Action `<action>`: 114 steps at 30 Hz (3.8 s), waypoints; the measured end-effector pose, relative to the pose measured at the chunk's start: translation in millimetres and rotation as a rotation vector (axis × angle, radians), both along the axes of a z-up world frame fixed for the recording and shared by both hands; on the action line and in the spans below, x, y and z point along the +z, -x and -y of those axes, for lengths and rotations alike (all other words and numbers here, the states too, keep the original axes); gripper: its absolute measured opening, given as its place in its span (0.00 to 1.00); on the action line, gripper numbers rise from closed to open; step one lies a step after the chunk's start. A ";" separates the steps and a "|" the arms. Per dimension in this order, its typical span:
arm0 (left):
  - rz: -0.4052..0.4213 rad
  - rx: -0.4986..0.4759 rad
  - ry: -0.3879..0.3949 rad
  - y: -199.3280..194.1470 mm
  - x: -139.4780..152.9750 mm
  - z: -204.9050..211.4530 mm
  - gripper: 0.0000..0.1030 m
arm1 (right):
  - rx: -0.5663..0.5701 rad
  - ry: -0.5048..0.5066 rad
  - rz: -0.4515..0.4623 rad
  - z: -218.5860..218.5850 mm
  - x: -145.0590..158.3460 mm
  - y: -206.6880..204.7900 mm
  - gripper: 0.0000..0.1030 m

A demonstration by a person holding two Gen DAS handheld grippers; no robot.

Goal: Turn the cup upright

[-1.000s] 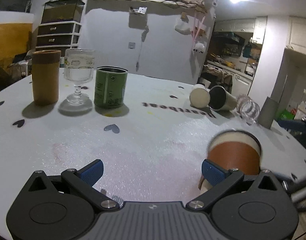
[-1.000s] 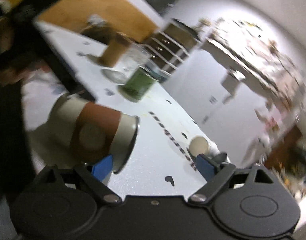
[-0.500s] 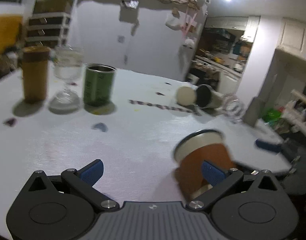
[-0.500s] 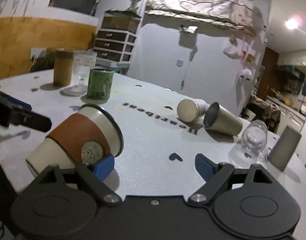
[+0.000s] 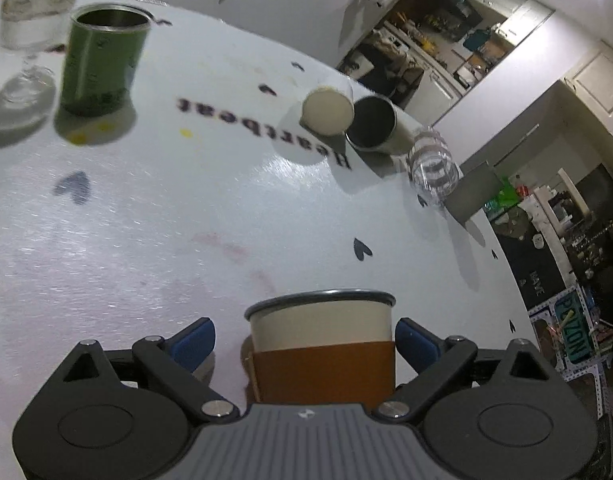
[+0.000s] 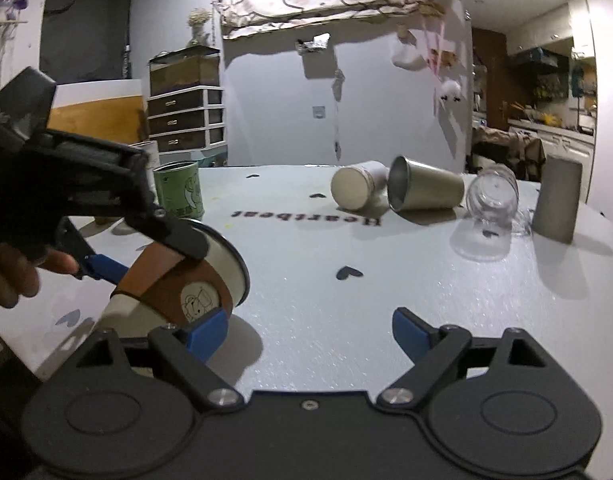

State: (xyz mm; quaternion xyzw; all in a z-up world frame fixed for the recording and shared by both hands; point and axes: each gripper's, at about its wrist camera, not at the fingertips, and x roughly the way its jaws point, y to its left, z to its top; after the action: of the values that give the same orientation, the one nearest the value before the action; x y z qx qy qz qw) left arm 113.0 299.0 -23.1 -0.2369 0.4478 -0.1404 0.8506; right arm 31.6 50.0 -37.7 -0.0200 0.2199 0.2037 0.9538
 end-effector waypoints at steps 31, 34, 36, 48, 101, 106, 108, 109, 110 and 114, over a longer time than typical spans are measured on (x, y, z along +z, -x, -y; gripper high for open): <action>0.414 0.243 -0.487 -96.0 44.6 -13.1 0.76 | -0.025 -0.006 0.016 5.3 -2.3 2.4 0.87; 0.418 0.233 -0.523 -111.4 42.7 -8.1 0.76 | -0.030 -0.004 0.013 6.7 -3.2 1.7 0.87; 0.427 0.239 -0.553 -121.1 42.2 -6.6 0.76 | -0.031 -0.003 0.012 7.7 -4.0 1.5 0.87; 0.432 0.296 -0.592 -145.8 31.5 -12.8 0.76 | -0.034 -0.008 0.002 11.4 -10.2 0.7 0.87; 0.584 0.370 -0.593 146.2 18.4 -12.7 1.00 | -0.111 -0.018 0.223 -9.1 20.9 25.5 1.00; 0.586 0.381 -0.593 148.1 18.0 -14.1 1.00 | -0.129 -0.017 0.230 -8.5 23.0 25.8 1.00; 0.588 0.385 -0.592 148.4 18.3 -14.6 1.00 | -0.131 -0.020 0.226 -8.6 22.9 25.2 1.00; 0.588 0.387 -0.592 148.1 18.9 -14.9 1.00 | -0.123 -0.022 0.223 -8.4 22.9 24.8 1.00; 0.588 0.389 -0.592 148.1 19.0 -15.1 1.00 | -0.120 -0.024 0.220 -8.7 22.8 24.7 1.00; 0.590 0.389 -0.593 148.3 18.9 -15.2 1.00 | -0.116 -0.023 0.221 -9.5 22.6 25.0 1.00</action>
State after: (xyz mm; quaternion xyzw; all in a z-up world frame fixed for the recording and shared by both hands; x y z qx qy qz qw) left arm -35.3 314.2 -4.1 -0.0127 0.1549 0.0946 0.9833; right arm 6.6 59.5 -15.1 -0.0188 0.1120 0.1473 0.9826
